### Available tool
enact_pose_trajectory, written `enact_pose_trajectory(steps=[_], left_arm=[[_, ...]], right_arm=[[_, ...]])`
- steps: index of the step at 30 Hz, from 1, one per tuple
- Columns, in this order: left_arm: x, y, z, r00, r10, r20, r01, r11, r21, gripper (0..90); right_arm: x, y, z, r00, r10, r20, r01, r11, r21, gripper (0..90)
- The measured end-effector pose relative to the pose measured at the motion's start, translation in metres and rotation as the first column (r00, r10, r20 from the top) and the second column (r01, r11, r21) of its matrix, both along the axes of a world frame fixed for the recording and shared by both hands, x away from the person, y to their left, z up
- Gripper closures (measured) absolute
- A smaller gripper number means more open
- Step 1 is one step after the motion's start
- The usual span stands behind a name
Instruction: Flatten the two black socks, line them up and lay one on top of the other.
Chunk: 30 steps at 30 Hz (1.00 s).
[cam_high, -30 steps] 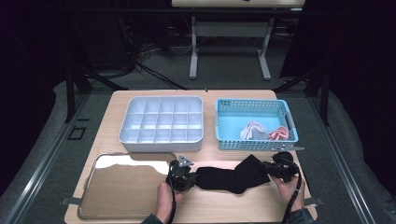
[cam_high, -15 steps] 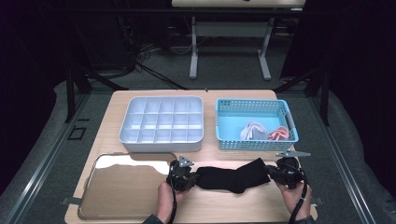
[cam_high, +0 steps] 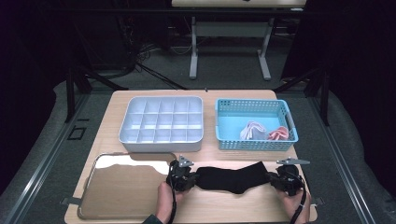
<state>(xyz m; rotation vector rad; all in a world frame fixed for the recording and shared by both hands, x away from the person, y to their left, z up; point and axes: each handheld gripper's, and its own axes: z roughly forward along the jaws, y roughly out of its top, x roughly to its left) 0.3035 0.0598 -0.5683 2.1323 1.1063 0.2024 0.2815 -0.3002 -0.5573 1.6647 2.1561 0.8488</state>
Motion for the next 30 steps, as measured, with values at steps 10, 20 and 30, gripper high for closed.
enact_pose_trajectory(steps=[10, 20, 30], left_arm=[[-0.006, 0.008, 0.018, 0.9954, 0.011, 0.095, -0.009, 0.9998, -0.016, 60.3], [-0.005, -0.015, 0.016, 0.9857, -0.144, 0.088, 0.142, 0.9895, 0.029, 76.4], [-0.004, -0.007, 0.013, 0.9918, -0.071, 0.106, 0.065, 0.9963, 0.056, 64.4]], right_arm=[[-0.006, -0.008, 0.008, 0.9996, -0.006, 0.026, 0.004, 0.998, 0.060, 48.4], [-0.008, -0.008, -0.001, 0.9994, -0.034, 0.001, 0.034, 0.996, 0.088, 53.3], [-0.004, -0.002, -0.004, 0.9991, -0.040, -0.015, 0.041, 0.996, 0.084, 54.6]])
